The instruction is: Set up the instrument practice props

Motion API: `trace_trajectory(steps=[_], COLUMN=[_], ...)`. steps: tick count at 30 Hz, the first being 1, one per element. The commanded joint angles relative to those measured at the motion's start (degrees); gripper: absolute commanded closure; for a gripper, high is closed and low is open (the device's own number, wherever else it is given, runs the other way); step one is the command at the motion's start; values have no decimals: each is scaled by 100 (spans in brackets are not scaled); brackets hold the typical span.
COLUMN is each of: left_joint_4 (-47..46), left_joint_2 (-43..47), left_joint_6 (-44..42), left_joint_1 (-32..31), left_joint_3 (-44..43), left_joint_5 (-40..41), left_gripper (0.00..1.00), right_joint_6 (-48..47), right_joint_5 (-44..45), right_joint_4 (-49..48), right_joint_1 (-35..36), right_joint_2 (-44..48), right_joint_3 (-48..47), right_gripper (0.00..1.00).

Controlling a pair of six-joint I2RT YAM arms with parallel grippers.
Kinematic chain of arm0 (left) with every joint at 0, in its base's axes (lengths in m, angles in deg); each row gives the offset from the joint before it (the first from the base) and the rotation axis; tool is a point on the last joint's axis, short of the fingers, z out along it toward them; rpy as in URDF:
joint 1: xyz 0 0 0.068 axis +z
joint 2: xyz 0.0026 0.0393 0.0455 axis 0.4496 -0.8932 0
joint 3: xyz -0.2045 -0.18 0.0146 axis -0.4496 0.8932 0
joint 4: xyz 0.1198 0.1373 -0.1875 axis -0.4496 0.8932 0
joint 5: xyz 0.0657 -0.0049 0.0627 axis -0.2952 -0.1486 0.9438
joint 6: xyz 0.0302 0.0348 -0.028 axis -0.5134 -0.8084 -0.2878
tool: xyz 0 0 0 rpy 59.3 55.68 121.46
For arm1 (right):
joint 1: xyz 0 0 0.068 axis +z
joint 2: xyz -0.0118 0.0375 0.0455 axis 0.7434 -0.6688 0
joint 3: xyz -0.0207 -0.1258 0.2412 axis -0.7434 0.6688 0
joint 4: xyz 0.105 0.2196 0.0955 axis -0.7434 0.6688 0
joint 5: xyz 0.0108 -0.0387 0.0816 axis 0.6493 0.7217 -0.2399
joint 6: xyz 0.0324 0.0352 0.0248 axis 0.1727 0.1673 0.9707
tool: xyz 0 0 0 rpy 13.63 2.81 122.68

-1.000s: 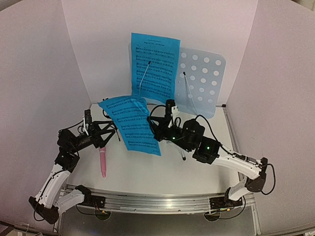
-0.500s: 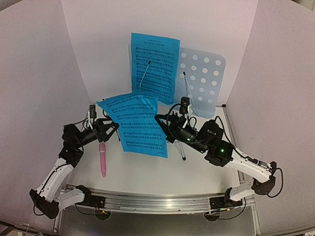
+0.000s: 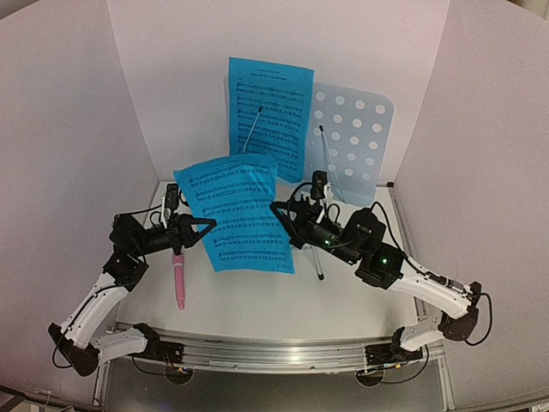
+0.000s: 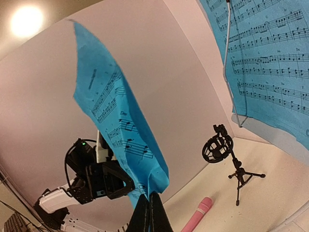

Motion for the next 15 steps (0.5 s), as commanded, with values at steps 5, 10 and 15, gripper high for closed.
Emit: trace_trajectory(steps=[5, 10, 15], left_joint_4=[1021, 2577, 2927], left_joint_2=[88, 152, 63], left_joint_6=[-1471, -3171, -3540], left_joint_1=[-22, -19, -23], left_joint_3=[-761, -1245, -1497], left_joint_5=[-709, -1186, -1506], left_gripper=[100, 100, 100], right_joint_6=[-840, -1369, -1729], right_joint_5=[-562, -471, -708], right_joint_4=[311, 925, 1412], right_joint_1=[-61, -59, -62], right_joint_2=[251, 639, 616], right_joint_3=[72, 122, -191], right_gripper=[65, 28, 21])
